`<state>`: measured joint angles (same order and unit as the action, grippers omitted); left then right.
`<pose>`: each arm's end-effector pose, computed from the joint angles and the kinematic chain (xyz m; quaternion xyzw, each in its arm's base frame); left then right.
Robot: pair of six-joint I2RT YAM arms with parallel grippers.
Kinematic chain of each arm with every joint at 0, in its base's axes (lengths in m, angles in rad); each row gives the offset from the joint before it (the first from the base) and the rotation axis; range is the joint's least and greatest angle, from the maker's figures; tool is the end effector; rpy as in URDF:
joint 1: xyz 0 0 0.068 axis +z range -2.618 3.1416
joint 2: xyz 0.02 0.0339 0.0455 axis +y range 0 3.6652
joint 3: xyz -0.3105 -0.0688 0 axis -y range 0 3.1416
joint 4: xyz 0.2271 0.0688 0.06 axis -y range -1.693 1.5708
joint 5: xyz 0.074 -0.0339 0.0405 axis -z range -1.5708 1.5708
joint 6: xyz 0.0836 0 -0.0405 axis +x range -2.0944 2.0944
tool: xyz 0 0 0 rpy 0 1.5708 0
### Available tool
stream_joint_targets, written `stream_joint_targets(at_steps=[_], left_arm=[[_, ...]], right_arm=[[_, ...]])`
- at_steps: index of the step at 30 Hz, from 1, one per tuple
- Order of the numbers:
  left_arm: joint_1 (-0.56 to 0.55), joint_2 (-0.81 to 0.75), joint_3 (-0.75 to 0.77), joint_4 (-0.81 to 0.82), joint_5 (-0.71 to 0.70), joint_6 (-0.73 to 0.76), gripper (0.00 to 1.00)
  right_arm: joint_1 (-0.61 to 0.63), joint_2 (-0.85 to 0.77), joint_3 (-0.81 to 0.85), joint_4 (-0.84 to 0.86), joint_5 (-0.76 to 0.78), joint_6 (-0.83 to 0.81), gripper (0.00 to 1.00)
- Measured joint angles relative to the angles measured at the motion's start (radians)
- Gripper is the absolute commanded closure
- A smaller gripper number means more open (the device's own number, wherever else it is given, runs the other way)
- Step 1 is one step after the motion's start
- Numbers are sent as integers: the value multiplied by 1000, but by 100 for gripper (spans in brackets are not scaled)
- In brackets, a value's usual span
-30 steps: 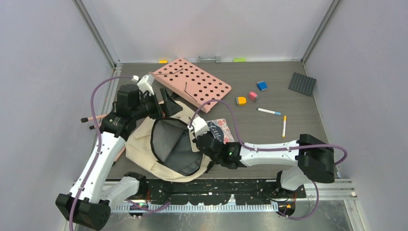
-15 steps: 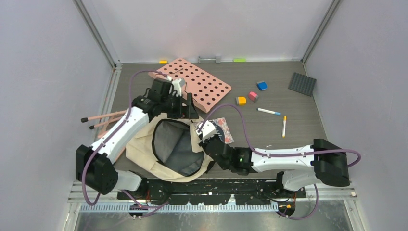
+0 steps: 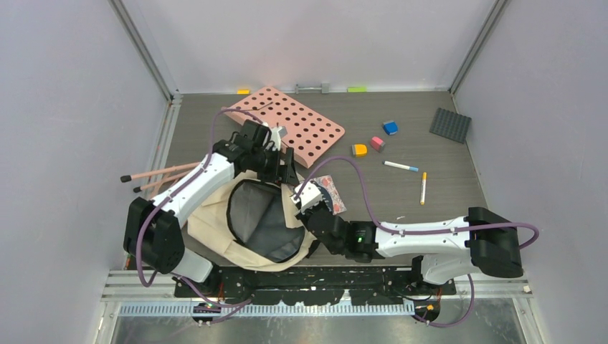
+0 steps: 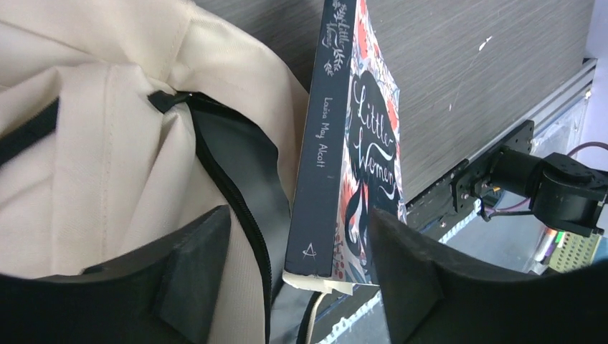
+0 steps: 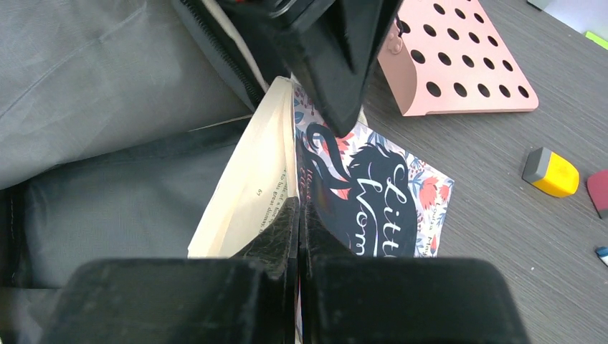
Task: Pack the student bag
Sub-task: Pick up the book at the corner of the board.
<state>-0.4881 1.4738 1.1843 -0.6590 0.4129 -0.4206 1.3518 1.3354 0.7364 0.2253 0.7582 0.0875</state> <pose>0.2603 -0.1762 0.2929 0.0942 0.9291 -0.3069 0.1836 0.1201 0.2749 0.2878 -0.2853 0.7424 0.1151 0.5952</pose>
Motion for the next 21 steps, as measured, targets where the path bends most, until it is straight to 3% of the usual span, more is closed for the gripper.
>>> stream_joint_targets(at_steps=[3,6,14,17,19,20,21], left_arm=[[-3,0,-23,0,16,-17,45],[-8,-3,-55,16,47,-45,50],[-19,-84,-116,68,80,-123,76],[-18,-145,-135,71,69,-133,98],[-18,-177,-146,72,58,-142,100],[-18,-194,-151,71,51,-145,100],[-19,-209,-156,71,45,-145,100]], right_arm=[[2,0,0,1,3,-5,99],[3,0,0,1,6,-6,99],[13,-1,-2,12,13,-8,99],[24,-8,-2,34,16,-7,97],[27,-18,-2,44,18,-6,77],[29,-22,-1,48,18,-2,57],[30,-26,0,47,19,6,46]])
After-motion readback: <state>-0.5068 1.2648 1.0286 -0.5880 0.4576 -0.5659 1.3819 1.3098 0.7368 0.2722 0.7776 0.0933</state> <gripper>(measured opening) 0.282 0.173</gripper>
